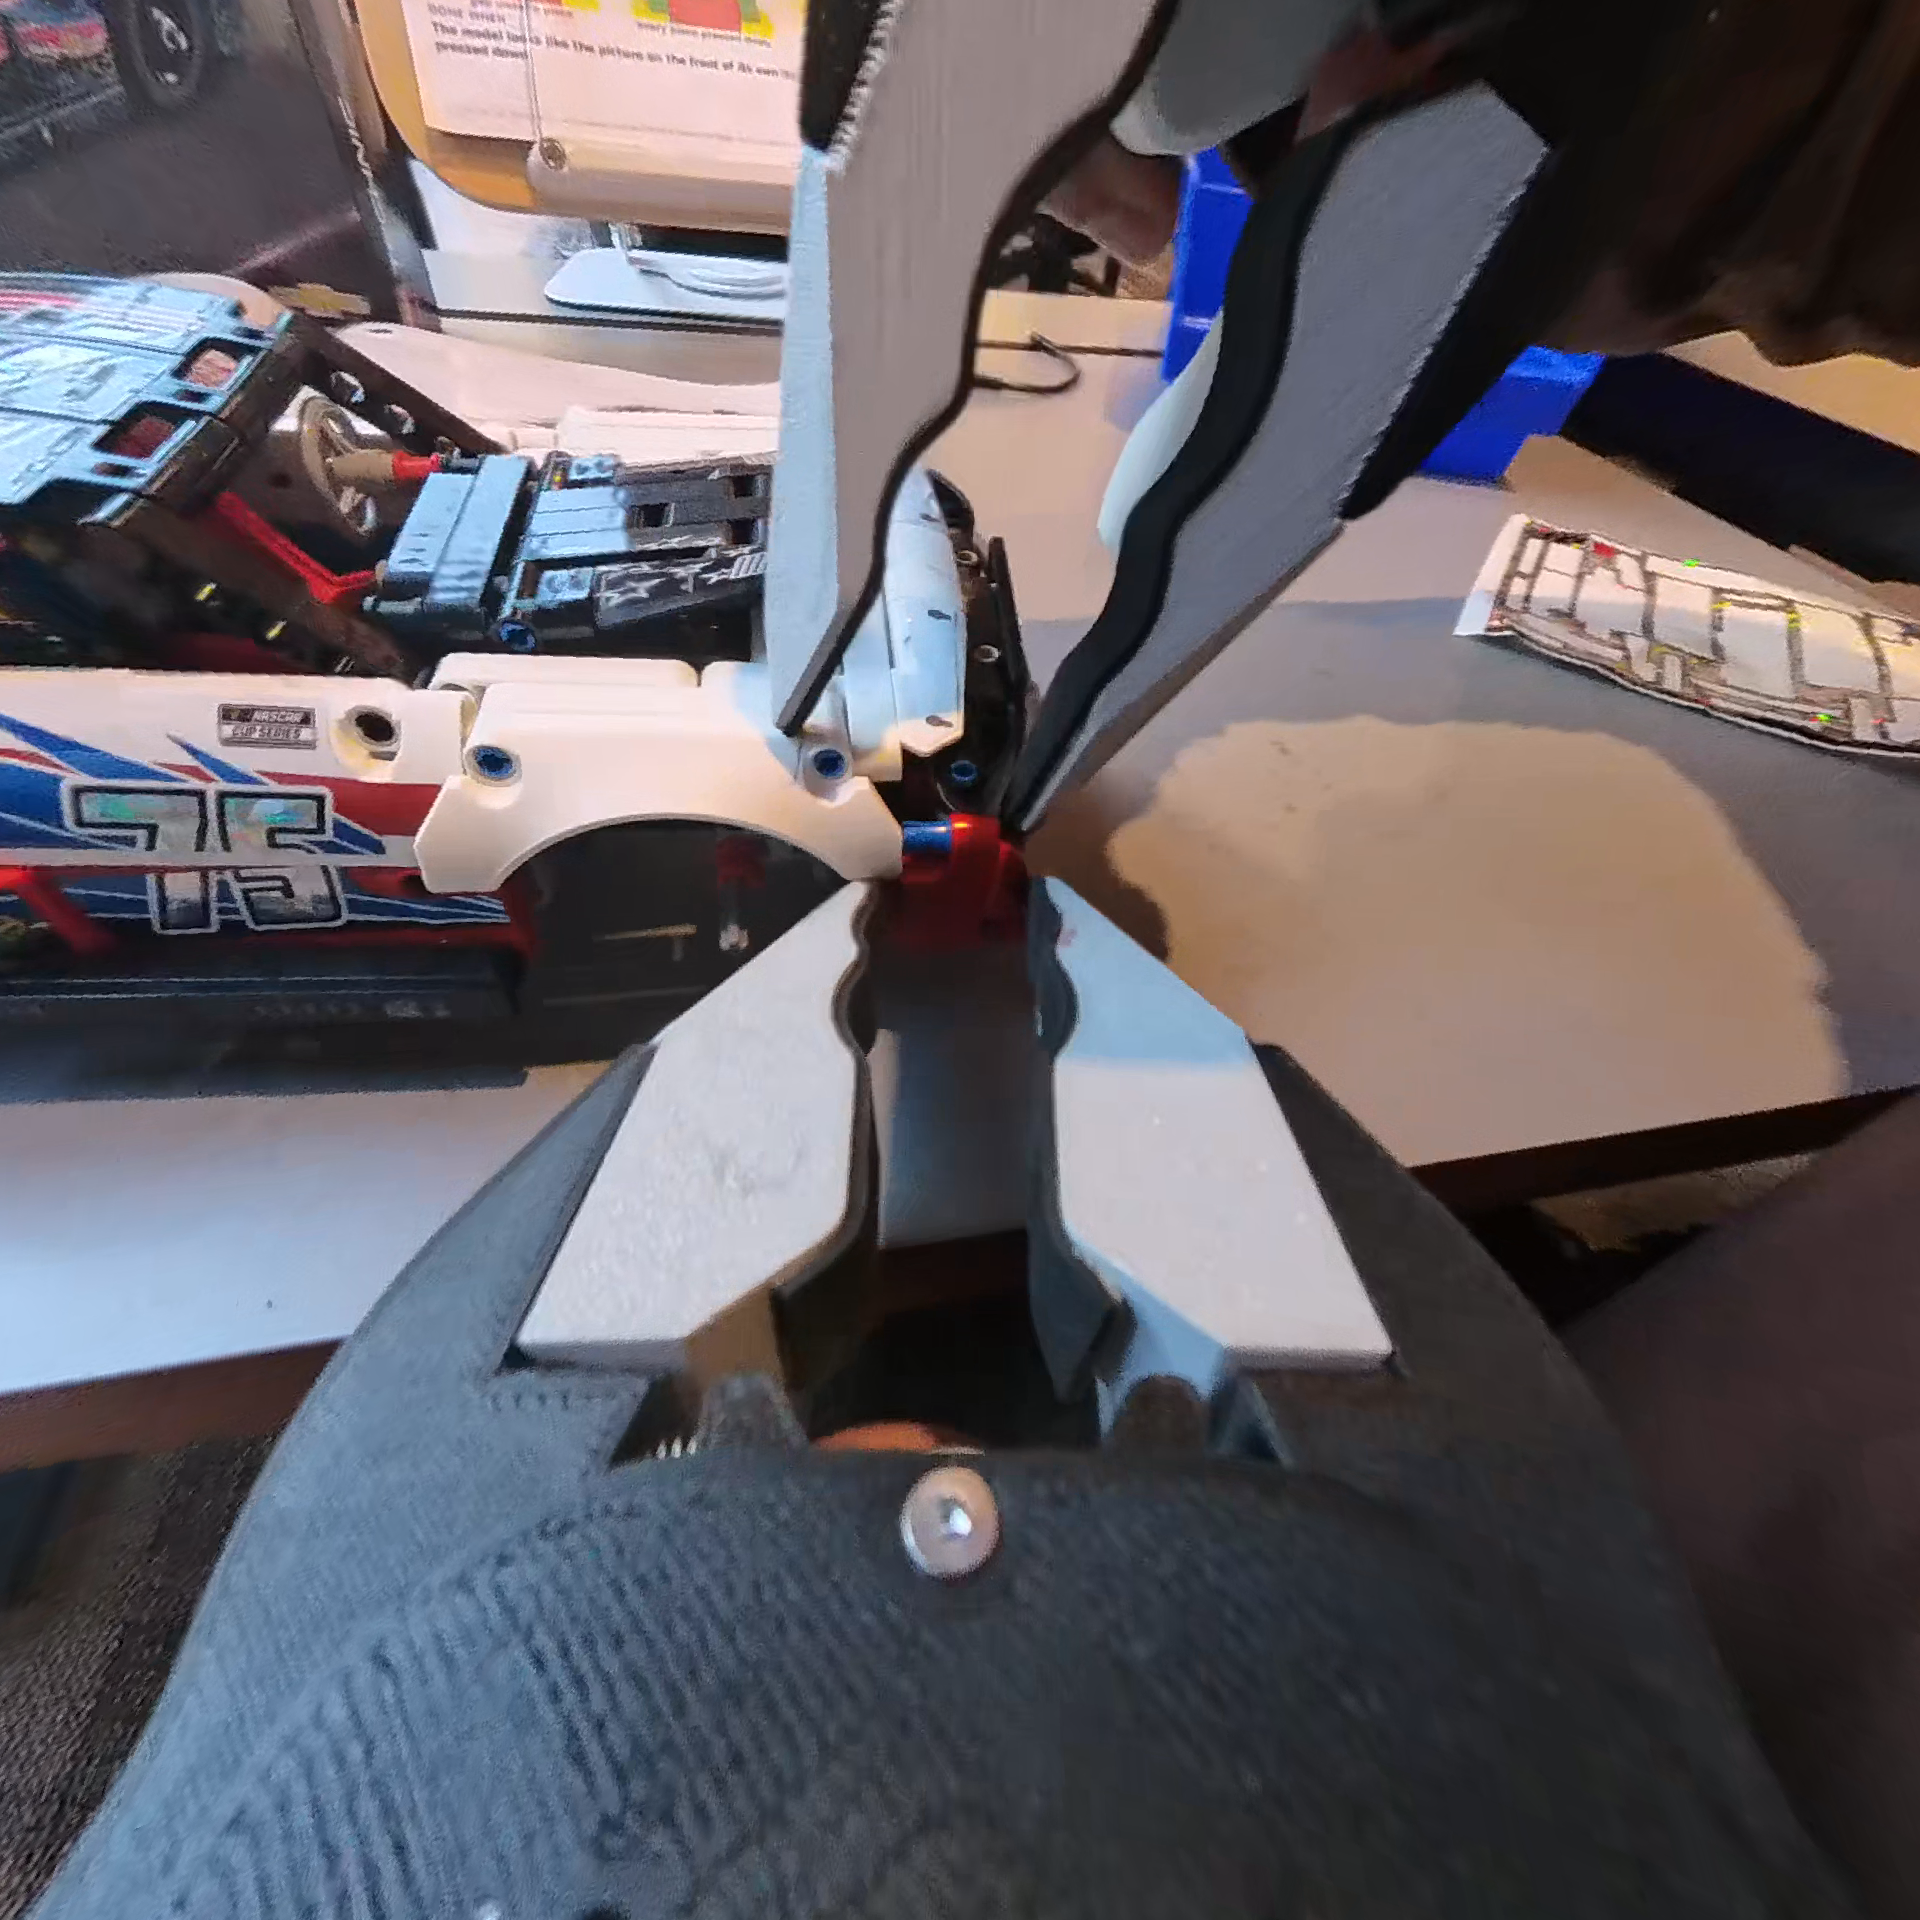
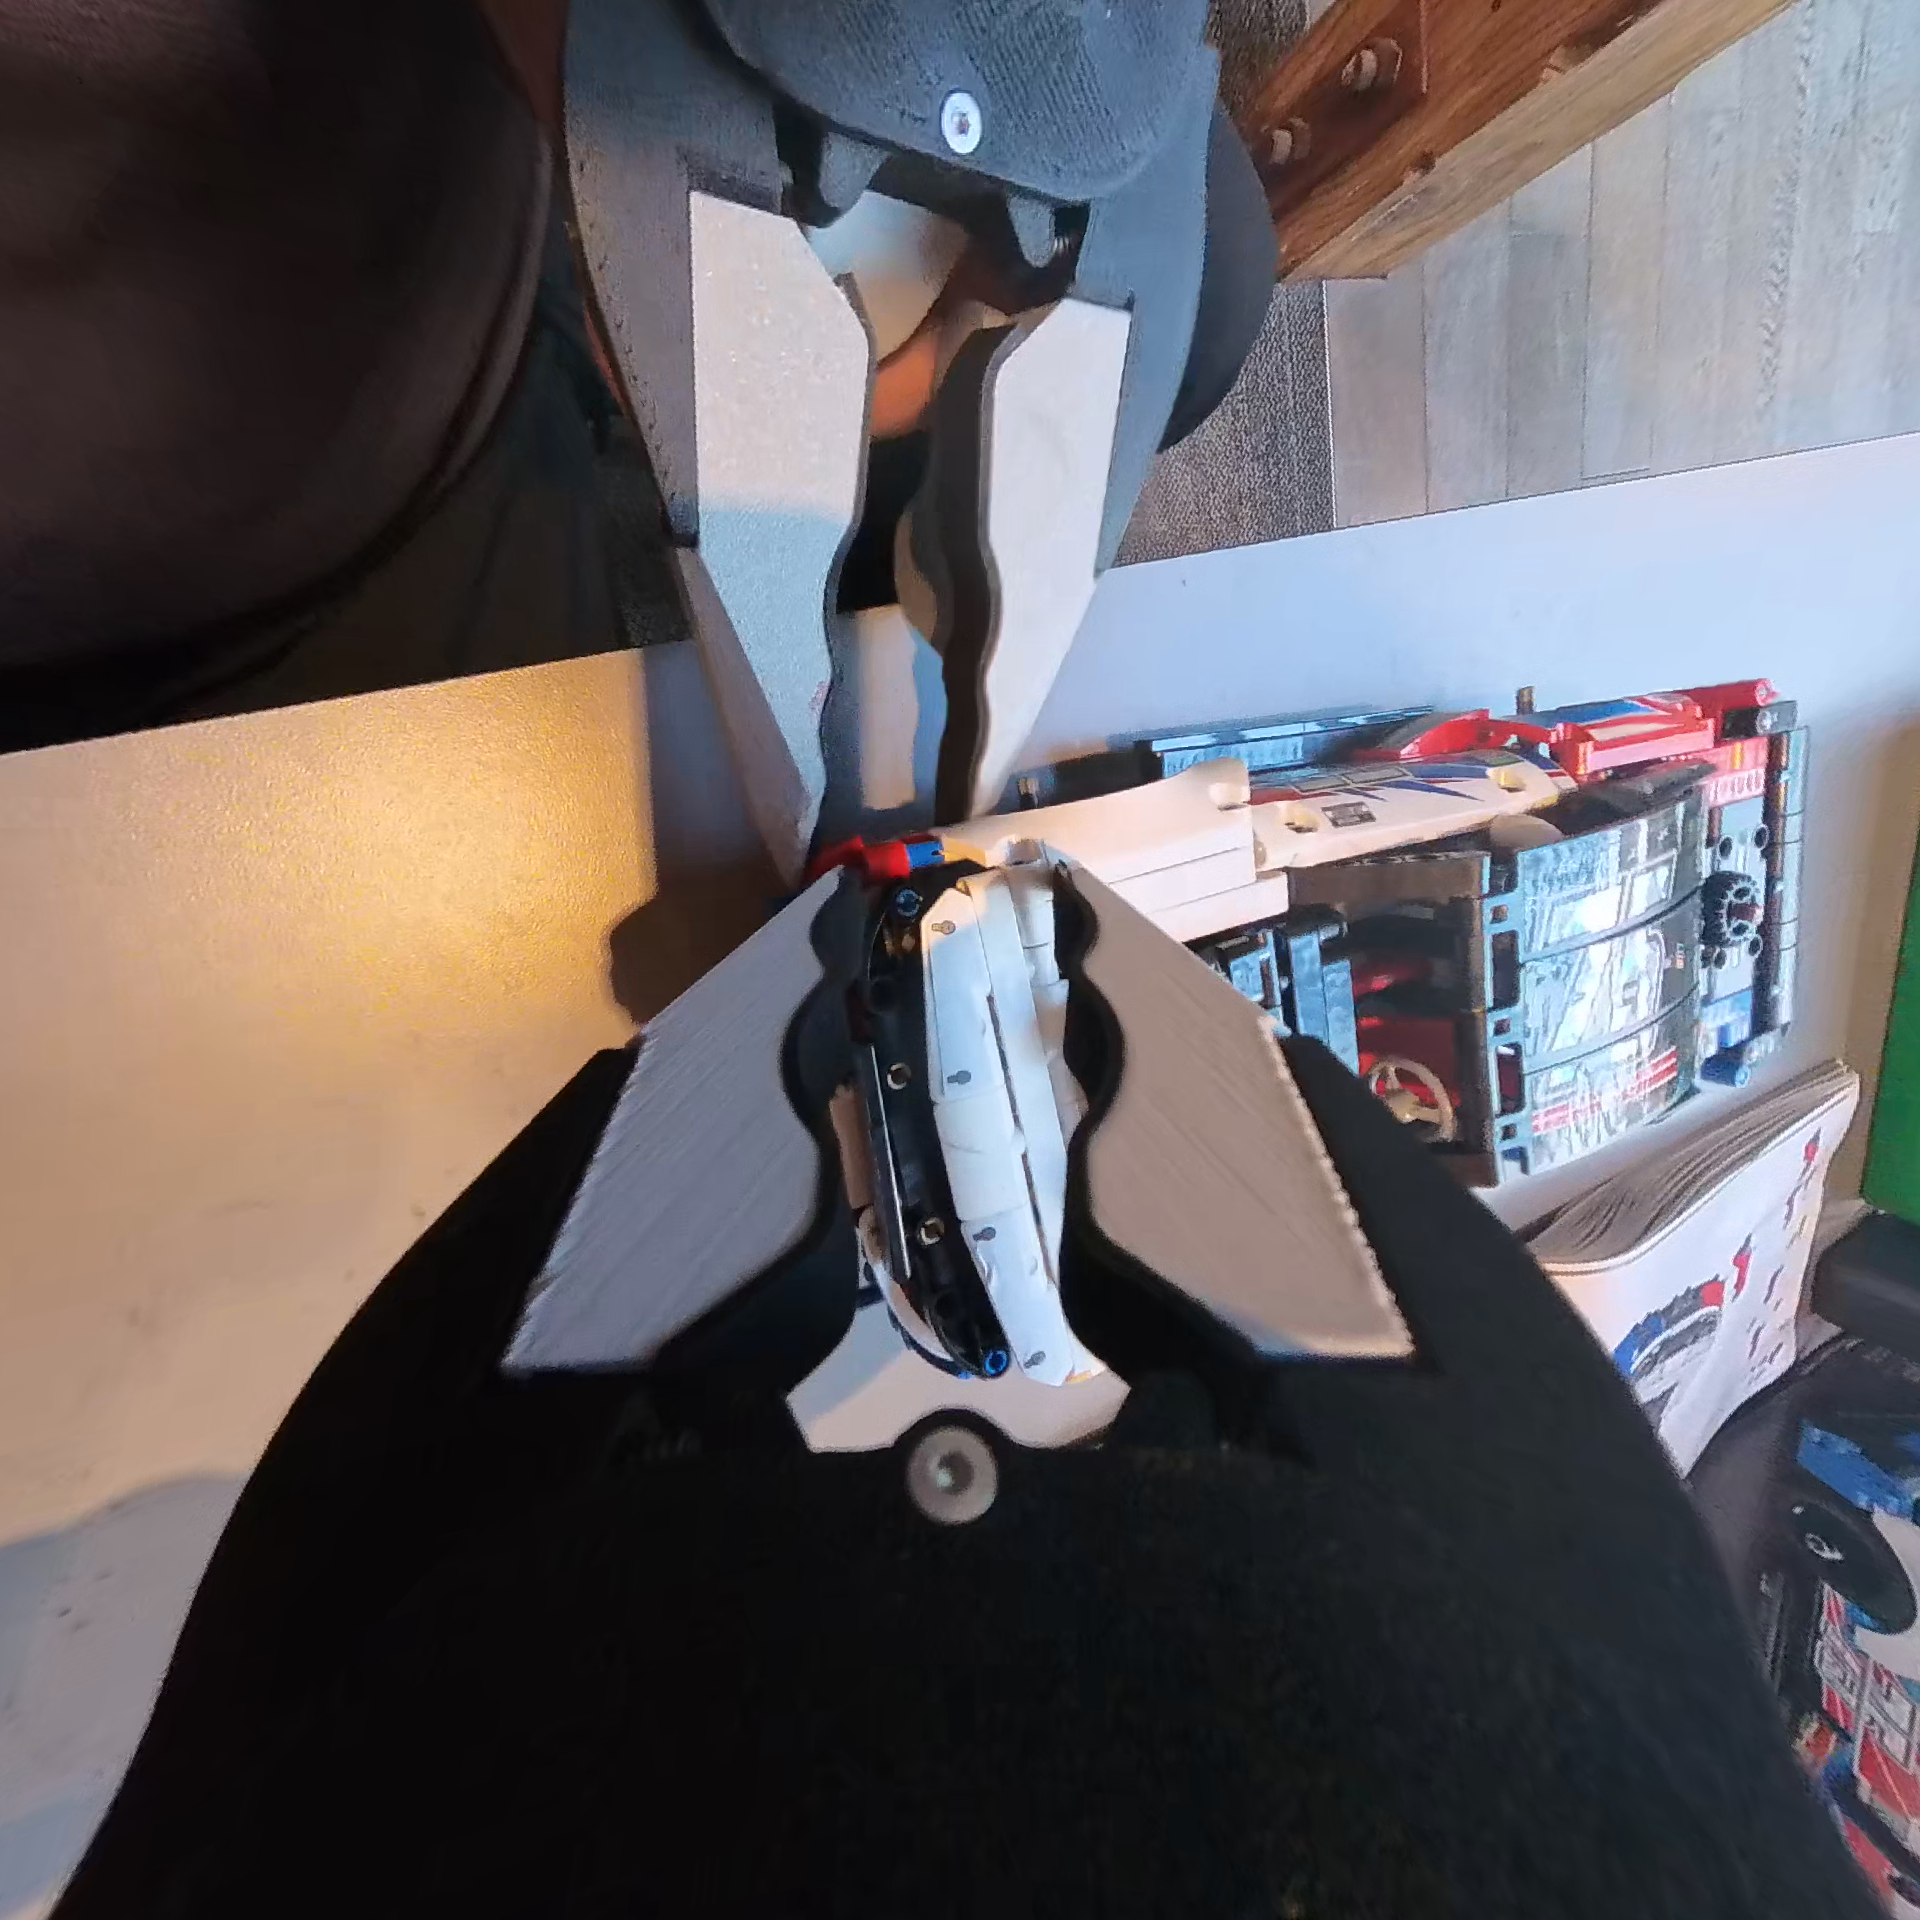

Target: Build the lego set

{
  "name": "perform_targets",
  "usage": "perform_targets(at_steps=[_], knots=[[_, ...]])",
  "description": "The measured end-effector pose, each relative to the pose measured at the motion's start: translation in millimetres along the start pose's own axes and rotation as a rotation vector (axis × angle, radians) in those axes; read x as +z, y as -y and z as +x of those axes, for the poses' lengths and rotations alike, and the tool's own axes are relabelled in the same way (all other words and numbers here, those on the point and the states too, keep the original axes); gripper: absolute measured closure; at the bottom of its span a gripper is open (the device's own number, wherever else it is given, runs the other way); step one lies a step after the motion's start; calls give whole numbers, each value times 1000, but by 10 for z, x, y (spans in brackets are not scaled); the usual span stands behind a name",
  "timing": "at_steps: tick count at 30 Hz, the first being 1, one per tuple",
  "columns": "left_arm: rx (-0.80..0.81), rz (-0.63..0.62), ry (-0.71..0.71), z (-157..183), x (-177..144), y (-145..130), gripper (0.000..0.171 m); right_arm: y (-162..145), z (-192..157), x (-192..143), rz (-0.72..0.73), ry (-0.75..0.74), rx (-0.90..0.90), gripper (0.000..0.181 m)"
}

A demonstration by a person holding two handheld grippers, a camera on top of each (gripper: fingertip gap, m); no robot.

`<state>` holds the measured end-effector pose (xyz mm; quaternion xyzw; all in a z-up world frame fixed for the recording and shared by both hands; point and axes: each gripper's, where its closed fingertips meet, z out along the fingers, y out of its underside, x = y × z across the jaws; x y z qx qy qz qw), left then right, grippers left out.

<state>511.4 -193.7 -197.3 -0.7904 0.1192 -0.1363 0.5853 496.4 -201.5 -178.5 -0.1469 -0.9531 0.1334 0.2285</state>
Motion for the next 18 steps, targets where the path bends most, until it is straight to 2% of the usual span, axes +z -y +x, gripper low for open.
perform_targets(at_steps=[6, 17, 18], knots=[[-42, 14, -8, -17, 5, 32, 143, -18, 3, -21, 7, 3, 18, 144], [-11, 8, -6, -31, 8, 81, 143, -38, 55, -51, 40, -36, 30, 147], [-10, 7, 7, -47, 4, 85, 138, -36, 49, -47, 48, -32, 34, 147]])
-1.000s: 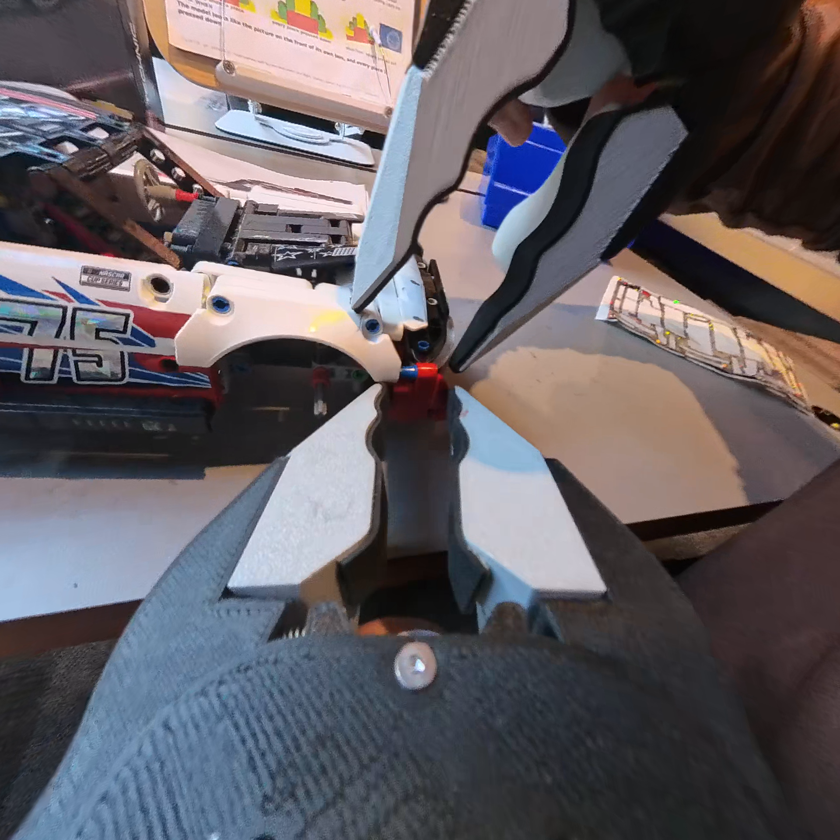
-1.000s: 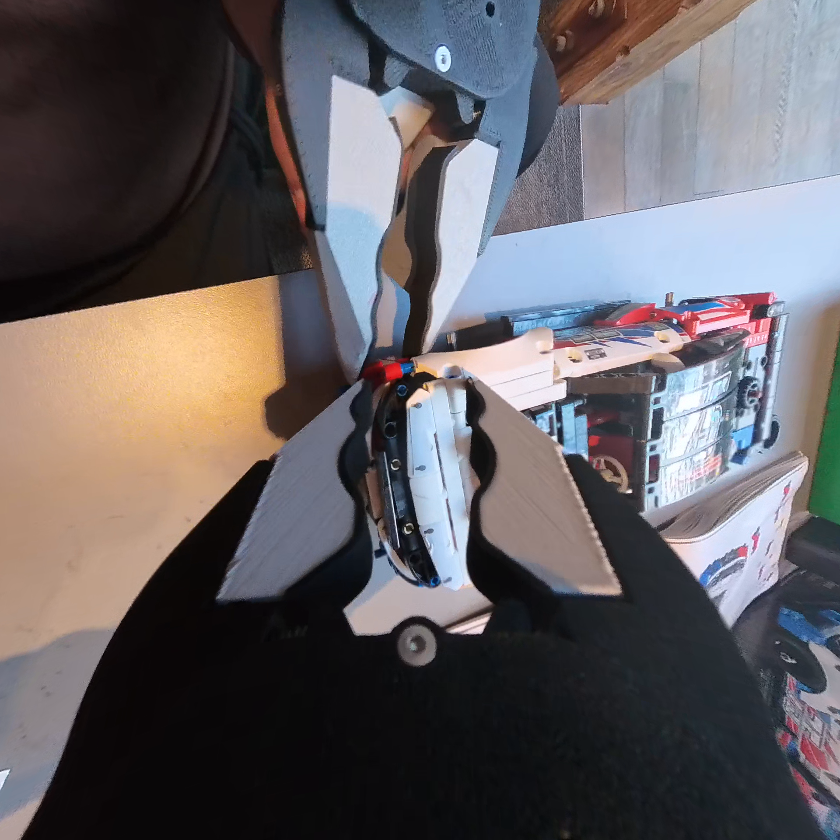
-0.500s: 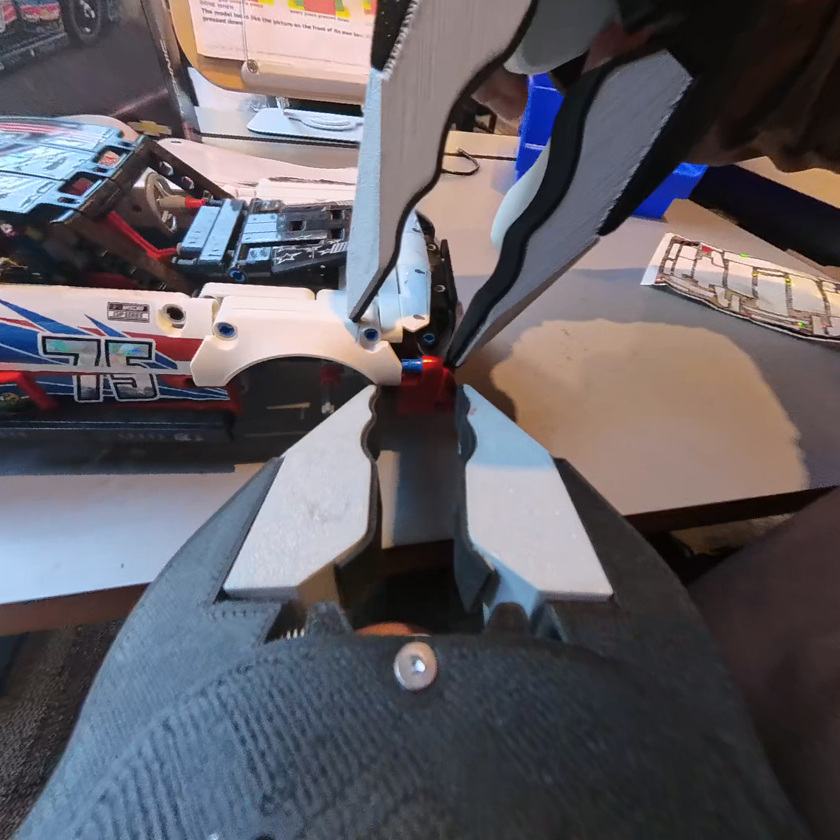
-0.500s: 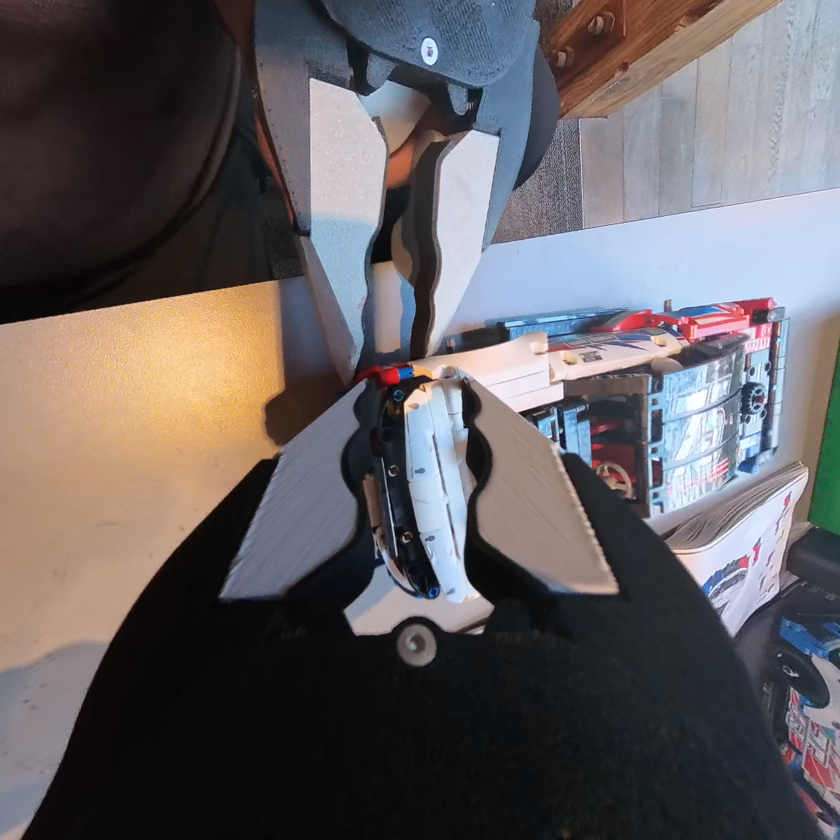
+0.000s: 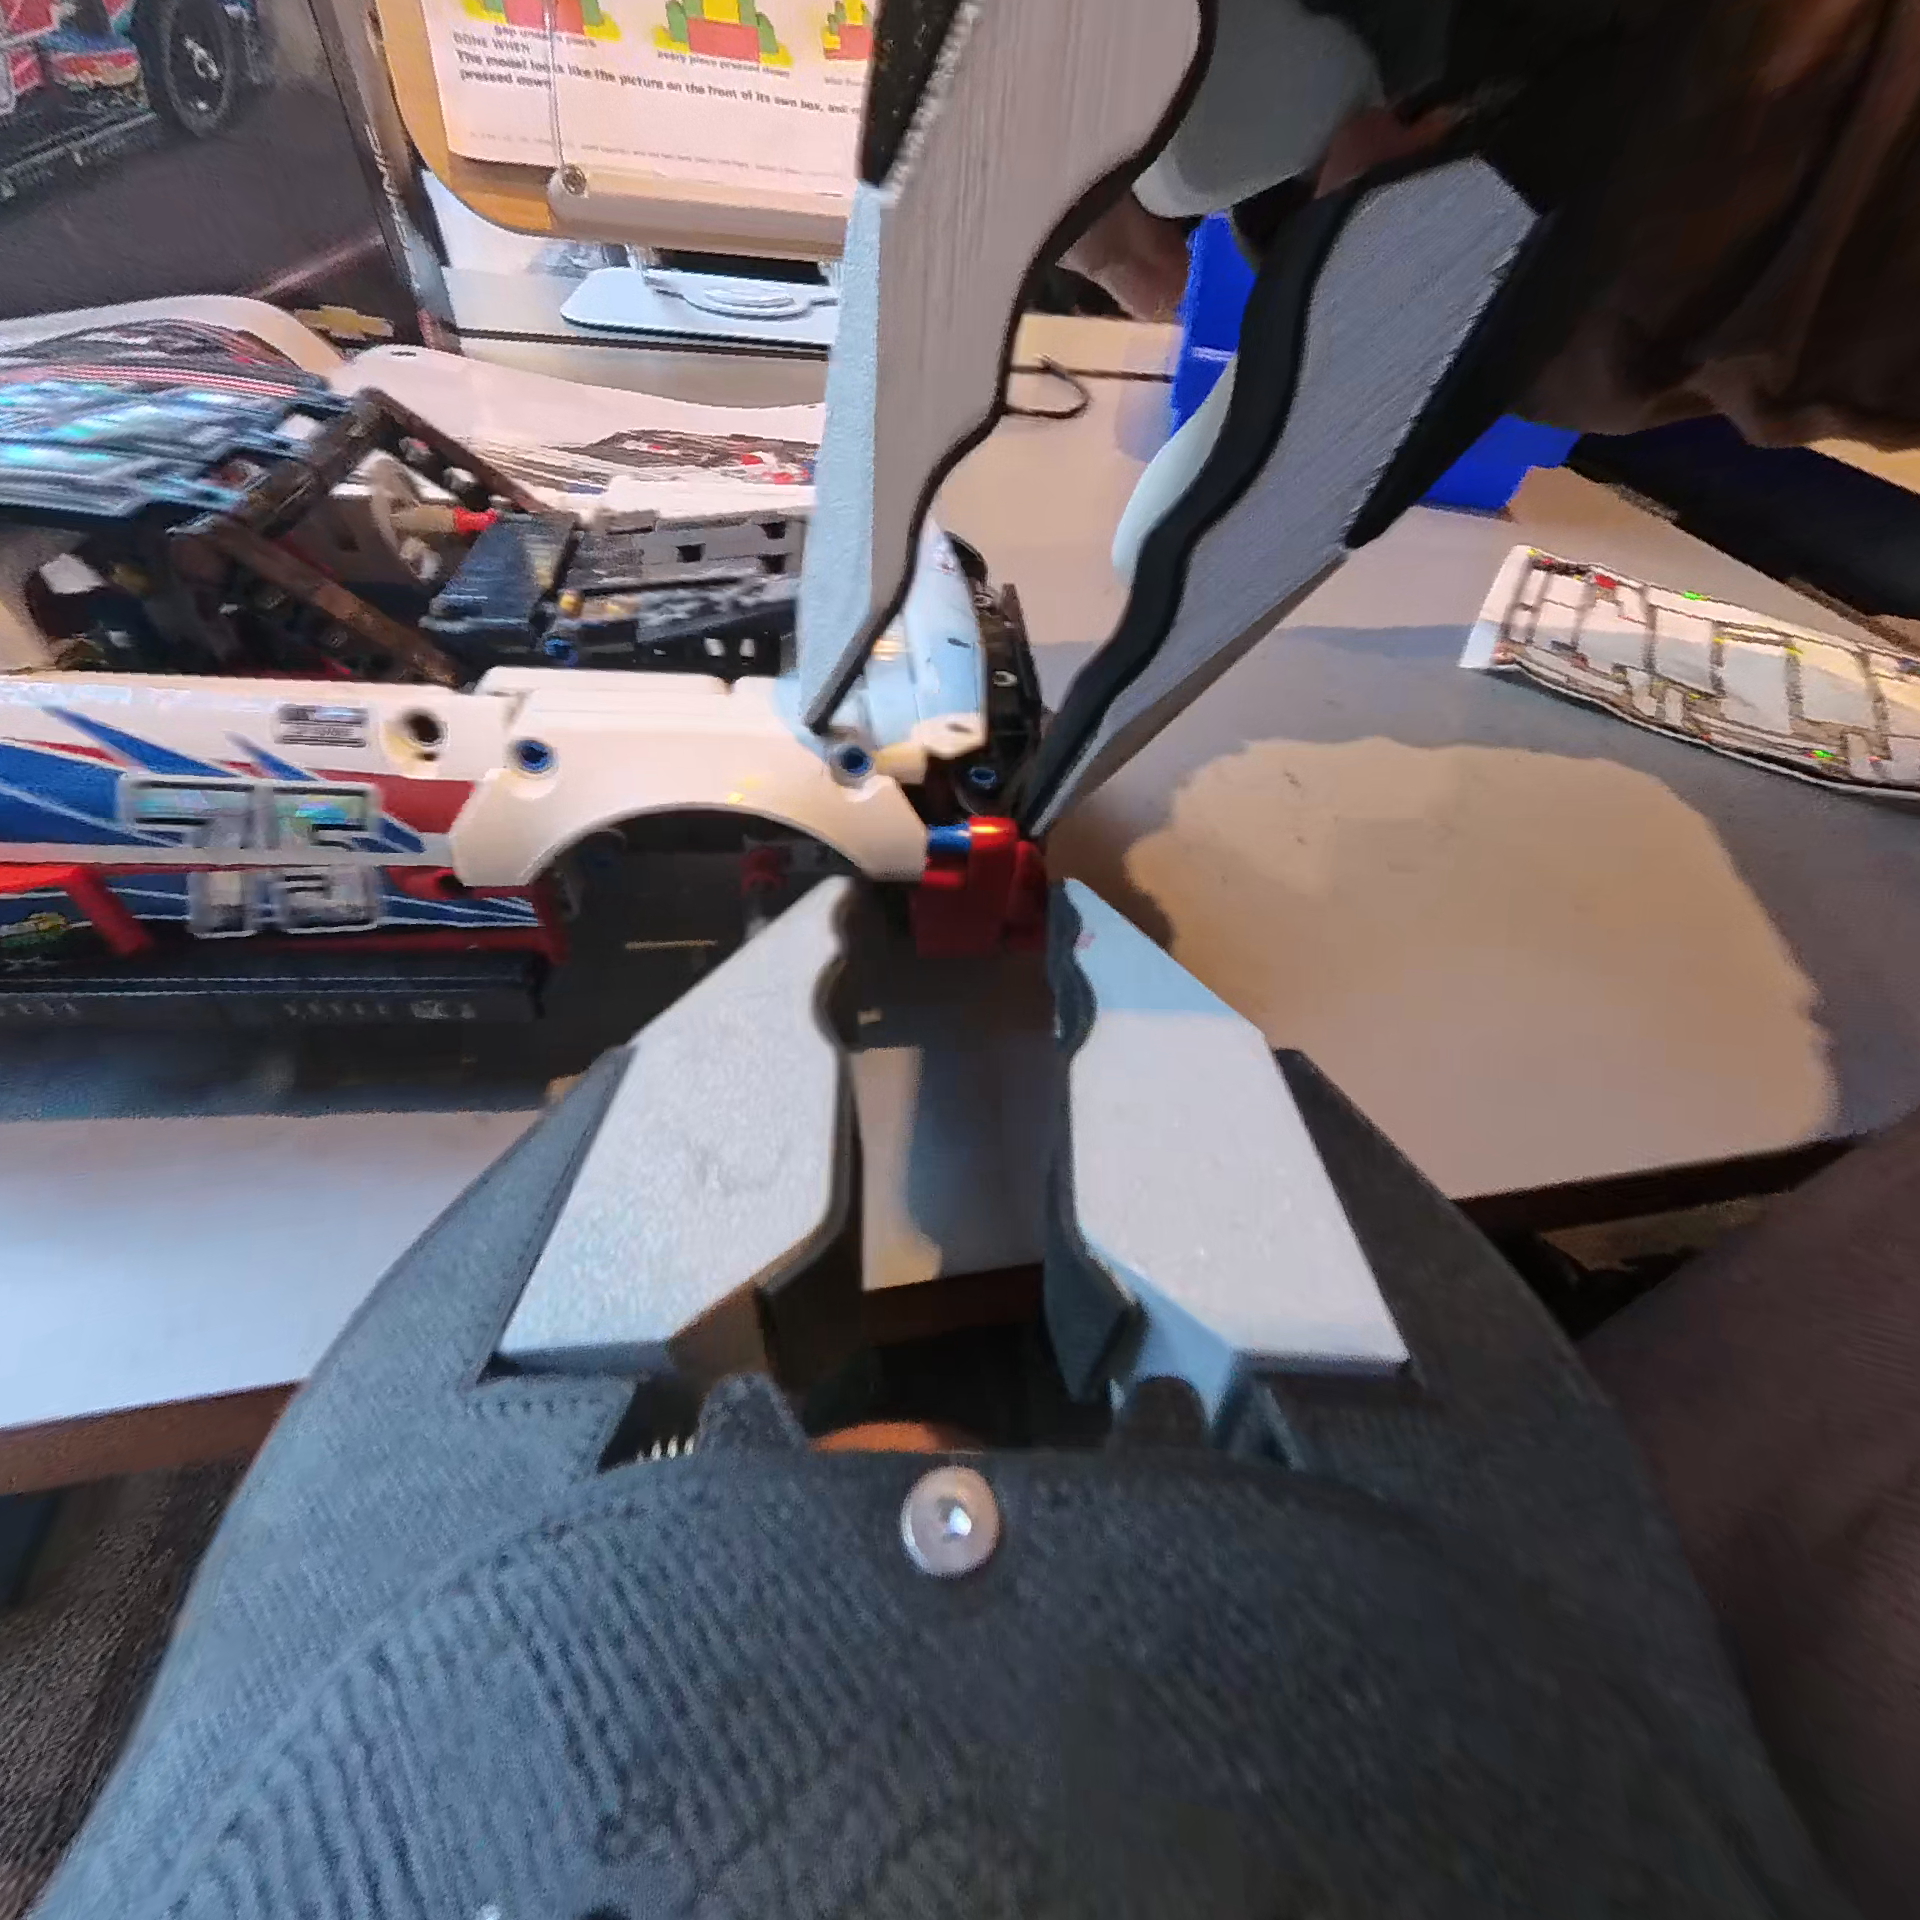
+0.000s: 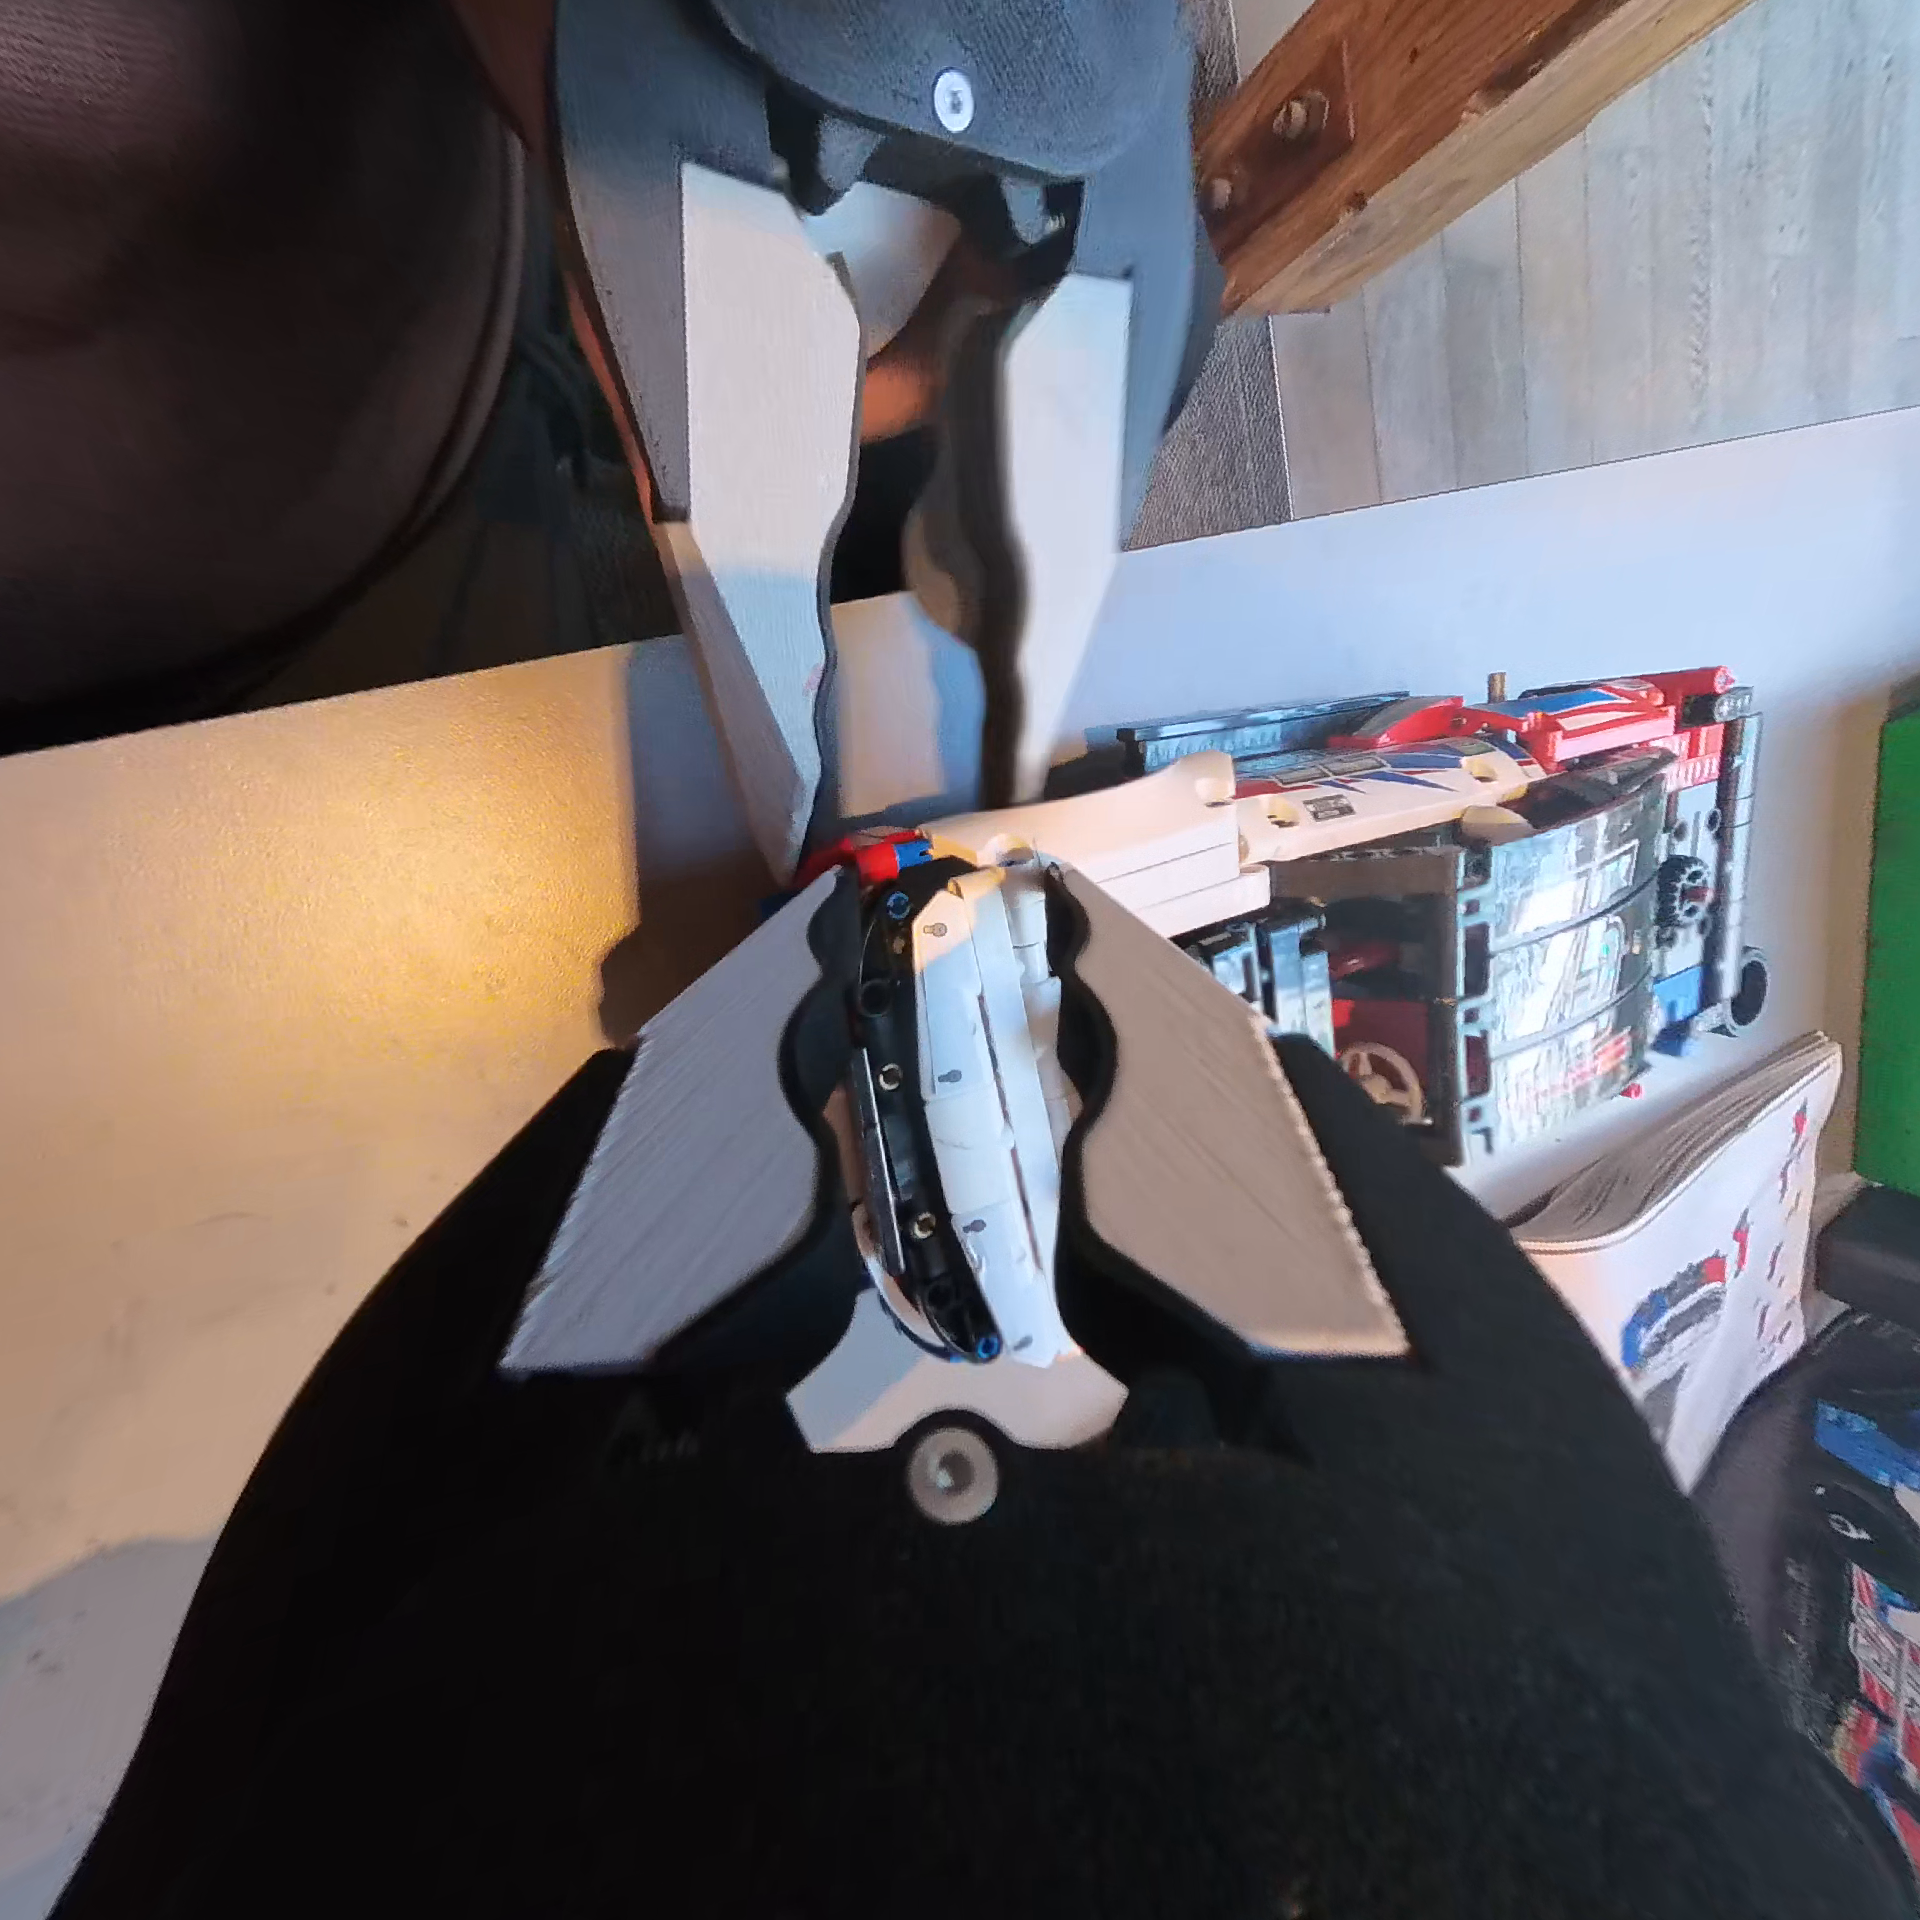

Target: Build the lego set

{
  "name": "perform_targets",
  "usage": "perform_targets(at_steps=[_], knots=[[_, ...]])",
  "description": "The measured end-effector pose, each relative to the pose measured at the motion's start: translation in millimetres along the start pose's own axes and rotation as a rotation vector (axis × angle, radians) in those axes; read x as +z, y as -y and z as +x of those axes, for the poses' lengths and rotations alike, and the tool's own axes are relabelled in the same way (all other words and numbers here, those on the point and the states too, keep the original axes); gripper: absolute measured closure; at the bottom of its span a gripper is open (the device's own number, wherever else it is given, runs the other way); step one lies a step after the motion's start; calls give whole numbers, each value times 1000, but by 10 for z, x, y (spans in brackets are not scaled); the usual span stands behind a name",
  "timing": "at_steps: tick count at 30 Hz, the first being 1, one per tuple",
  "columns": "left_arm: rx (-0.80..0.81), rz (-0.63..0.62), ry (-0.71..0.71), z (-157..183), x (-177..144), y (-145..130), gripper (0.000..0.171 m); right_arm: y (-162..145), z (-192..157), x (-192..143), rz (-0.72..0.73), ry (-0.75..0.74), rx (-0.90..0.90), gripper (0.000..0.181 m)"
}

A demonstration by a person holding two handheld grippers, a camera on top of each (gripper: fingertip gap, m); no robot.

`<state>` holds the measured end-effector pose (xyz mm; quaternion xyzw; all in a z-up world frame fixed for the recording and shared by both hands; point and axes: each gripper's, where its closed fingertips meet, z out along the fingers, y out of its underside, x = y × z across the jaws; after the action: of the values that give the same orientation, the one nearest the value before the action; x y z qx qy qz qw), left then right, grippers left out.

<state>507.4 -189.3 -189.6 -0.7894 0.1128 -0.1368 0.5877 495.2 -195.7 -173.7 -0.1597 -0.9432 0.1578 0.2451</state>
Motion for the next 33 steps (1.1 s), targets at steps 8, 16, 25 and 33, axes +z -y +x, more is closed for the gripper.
perform_targets(at_steps=[8, 16, 25, 33], knots=[[-12, 23, 40, -70, -1, 81, 125, -8, 9, -11, 18, -13, 4, 147], [-6, 31, 7, -29, 26, 119, 133, -31, 30, -39, 41, -36, 27, 147], [40, 3, 2, -21, 34, 104, 134, -41, 47, -23, 46, -49, 64, 140], [87, -13, 6, -6, 31, 64, 135, -33, 31, -5, 38, -44, 55, 138]])
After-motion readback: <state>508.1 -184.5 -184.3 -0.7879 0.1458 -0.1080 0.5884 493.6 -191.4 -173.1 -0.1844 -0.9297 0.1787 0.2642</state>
